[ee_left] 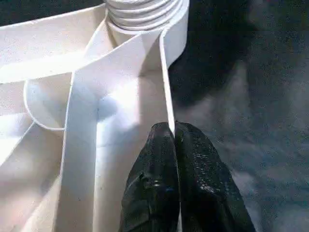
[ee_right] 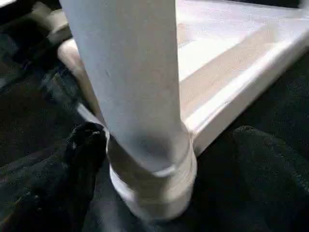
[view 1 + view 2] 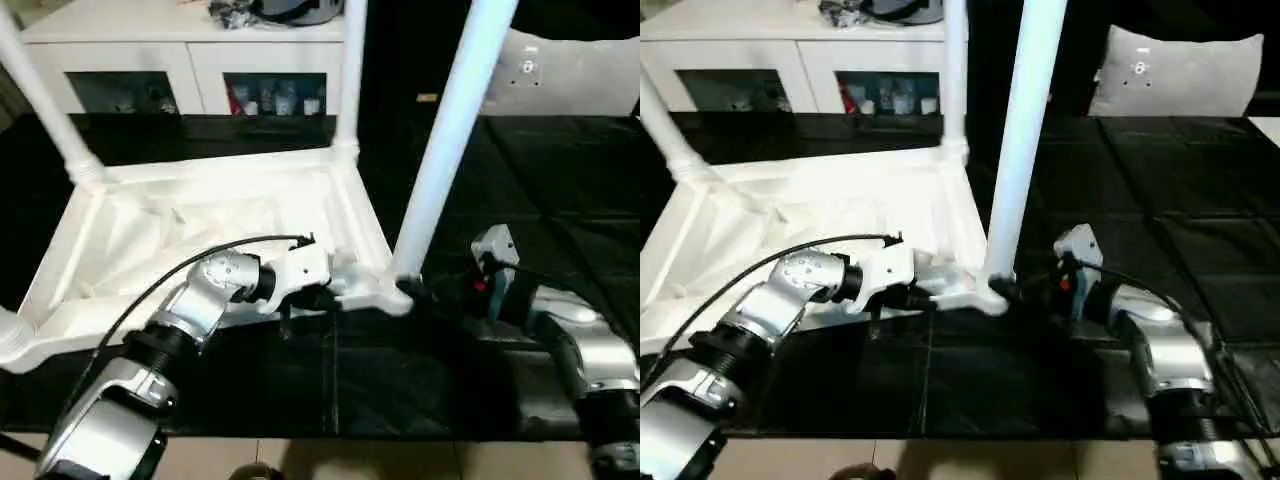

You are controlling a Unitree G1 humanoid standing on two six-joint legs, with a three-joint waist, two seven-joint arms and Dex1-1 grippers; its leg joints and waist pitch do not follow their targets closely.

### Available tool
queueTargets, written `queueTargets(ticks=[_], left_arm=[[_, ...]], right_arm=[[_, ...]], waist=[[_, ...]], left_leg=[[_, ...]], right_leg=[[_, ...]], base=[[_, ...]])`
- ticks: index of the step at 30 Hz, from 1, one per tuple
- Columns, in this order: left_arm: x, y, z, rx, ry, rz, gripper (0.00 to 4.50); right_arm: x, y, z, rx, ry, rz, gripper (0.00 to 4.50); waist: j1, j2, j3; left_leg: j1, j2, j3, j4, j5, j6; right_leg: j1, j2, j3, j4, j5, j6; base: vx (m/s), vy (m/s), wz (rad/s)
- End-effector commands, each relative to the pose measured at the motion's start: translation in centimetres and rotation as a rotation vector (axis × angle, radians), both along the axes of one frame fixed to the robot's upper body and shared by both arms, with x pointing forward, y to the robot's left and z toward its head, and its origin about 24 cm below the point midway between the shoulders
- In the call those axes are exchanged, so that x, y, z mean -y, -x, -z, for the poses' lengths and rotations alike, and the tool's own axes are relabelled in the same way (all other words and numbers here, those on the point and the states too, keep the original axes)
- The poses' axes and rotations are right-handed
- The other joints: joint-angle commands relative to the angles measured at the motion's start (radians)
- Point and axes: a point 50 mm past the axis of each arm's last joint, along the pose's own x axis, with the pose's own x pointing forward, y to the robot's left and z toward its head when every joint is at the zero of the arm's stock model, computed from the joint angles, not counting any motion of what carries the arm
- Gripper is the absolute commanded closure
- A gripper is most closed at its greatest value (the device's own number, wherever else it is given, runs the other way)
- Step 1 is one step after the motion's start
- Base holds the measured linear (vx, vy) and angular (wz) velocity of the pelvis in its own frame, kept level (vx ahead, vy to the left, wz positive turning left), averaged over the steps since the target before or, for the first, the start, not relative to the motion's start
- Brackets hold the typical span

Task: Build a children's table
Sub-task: Rotate leg to tighten

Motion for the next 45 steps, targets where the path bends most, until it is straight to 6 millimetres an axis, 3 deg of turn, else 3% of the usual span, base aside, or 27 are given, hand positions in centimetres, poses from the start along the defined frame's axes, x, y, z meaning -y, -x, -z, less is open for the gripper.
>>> queueTargets(ticks=[1,4,7,8,14,25,32,35,36,37,39,40,41,42,43,44,45], left_arm=[[-0.1,1.0,1.2,-0.048,-0.087,0.117,4.5],[-0.1,1.2,1.1,-0.056,-0.092,0.162,4.5],[-0.1,1.4,1.0,-0.061,-0.1,0.201,4.5],[-0.1,1.4,1.0,-0.062,-0.102,0.212,4.5],[-0.1,1.5,0.9,-0.062,-0.116,0.264,4.5],[0.0,1.6,1.1,-0.072,-0.11,0.268,4.5],[0.0,1.5,1.1,-0.106,-0.046,0.151,4.5],[0.5,1.1,1.2,-0.125,0.007,0.026,4.5],[0.7,1.0,1.3,-0.132,0.021,-0.007,4.5],[1.2,0.7,1.3,-0.137,0.043,-0.088,4.5],[1.8,0.2,1.1,-0.135,0.069,-0.174,4.5],[2.4,-0.2,1.0,-0.129,0.09,-0.243,4.5],[2.4,-0.3,1.0,-0.129,0.093,-0.252,4.5],[3.2,-0.8,0.8,-0.129,0.117,-0.35,4.5],[3.4,-1.0,0.8,-0.131,0.121,-0.371,4.5],[4.1,-1.3,0.6,-0.13,0.138,-0.431,4.5],[4.7,-1.5,0.5,-0.128,0.149,-0.474,4.5]], right_arm=[[-0.6,0.4,-0.4,0.02,0.025,-0.101,0.05],[-0.9,0.8,-0.3,-0.005,0.029,-0.18,0.05],[-1.3,1.1,-0.2,-0.041,0.026,-0.238,0.31],[-1.4,1.2,-0.1,-0.051,0.024,-0.253,0.41],[-2.0,1.4,0.5,-0.073,0.032,-0.294,0.92],[-2.2,1.8,0.9,-0.124,0.008,-0.316,1.86],[-3.2,2.7,1.2,-0.189,-0.1,-0.298,2.12],[-4.0,2.1,2.0,-0.188,-0.096,-0.163,2.12],[-4.2,1.9,2.2,-0.187,-0.085,-0.116,2.12],[-4.6,1.1,2.7,-0.188,-0.078,-0.012,2.12],[-4.9,0.4,3.0,-0.189,-0.085,0.078,2.12],[-5.1,0.0,3.2,-0.19,-0.084,0.137,2.12],[-5.2,-0.1,3.2,-0.191,-0.084,0.145,2.12],[-5.6,-0.6,3.5,-0.202,-0.074,0.217,2.12],[-5.7,-0.7,3.6,-0.205,-0.071,0.229,2.12],[-6.1,-1.2,3.7,-0.218,-0.082,0.291,2.12],[-6.3,-1.7,3.8,-0.228,-0.093,0.366,2.12]], waist=[[0.003,-0.01,-0.062],[0.007,-0.008,-0.062],[0.011,-0.007,-0.063],[0.014,-0.016,-0.062],[0.03,-0.013,-0.063],[0.032,-0.016,-0.064],[0.033,-0.016,-0.064],[0.033,-0.014,-0.061],[0.028,-0.015,-0.055],[0.016,-0.015,-0.046],[0.009,-0.015,-0.037],[-0.009,-0.015,-0.032],[-0.009,-0.015,-0.032],[-0.021,-0.018,-0.03],[-0.032,-0.015,-0.032],[-0.041,-0.022,-0.034],[-0.047,-0.017,-0.037]], left_leg=[[0.018,0.067,-0.024,-0.058,-0.16,0.086],[0.019,0.069,-0.024,-0.057,-0.164,0.088],[0.02,0.071,-0.025,-0.059,-0.168,0.086],[0.02,0.071,-0.024,-0.058,-0.163,0.089],[0.022,0.072,-0.023,-0.057,-0.152,0.082],[0.02,0.071,-0.024,-0.057,-0.146,0.082],[0.021,0.074,-0.025,-0.059,-0.143,0.079],[0.023,0.073,-0.023,-0.06,-0.167,0.067],[0.022,0.07,-0.024,-0.064,-0.193,0.055],[0.029,0.066,-0.027,-0.071,-0.255,0.019],[0.037,0.062,-0.033,-0.074,-0.319,-0.003],[0.055,0.061,-0.039,-0.075,-0.405,-0.032],[0.055,0.061,-0.039,-0.075,-0.405,-0.032],[0.057,0.058,-0.045,-0.077,-0.44,-0.038],[0.057,0.059,-0.049,-0.081,-0.458,-0.047],[0.054,0.058,-0.049,-0.083,-0.463,-0.041],[0.051,0.058,-0.049,-0.086,-0.45,-0.037]], right_leg=[[0.046,-0.098,0.051,-0.071,-0.065,-0.226],[0.043,-0.099,0.05,-0.071,-0.074,-0.231],[0.042,-0.098,0.05,-0.07,-0.08,-0.236],[0.043,-0.099,0.051,-0.068,-0.078,-0.238],[0.039,-0.101,0.053,-0.068,-0.086,-0.227],[0.041,-0.101,0.052,-0.066,-0.089,-0.222],[0.041,-0.102,0.052,-0.064,-0.079,-0.223],[0.037,-0.102,0.053,-0.071,-0.128,-0.22],[0.036,-0.103,0.052,-0.078,-0.184,-0.213],[0.031,-0.106,0.052,-0.091,-0.326,-0.19],[0.03,-0.111,0.05,-0.106,-0.468,-0.157],[0.019,-0.111,0.047,-0.123,-0.6,-0.119],[0.019,-0.111,0.047,-0.123,-0.6,-0.119],[0.021,-0.111,0.041,-0.132,-0.637,-0.096],[0.02,-0.109,0.04,-0.131,-0.623,-0.093],[0.023,-0.106,0.041,-0.132,-0.602,-0.087],[0.026,-0.107,0.042,-0.129,-0.559,-0.1]], base=[[0.0,0.0,0.0],[0.0,0.0,0.0],[0.0,0.0,0.0],[0.0,0.0,0.0],[0.0,0.0,0.0],[0.0,0.0,0.0],[0.0,0.0,0.0],[0.0,0.0,0.0],[0.0,0.0,0.0],[0.0,0.0,0.0],[0.0,0.0,0.0],[0.0,0.0,0.0],[-0.052,0.022,-0.04],[0.0,0.0,0.0],[0.0,0.0,0.0],[0.0,0.0,0.0],[0.0,0.0,0.0]])
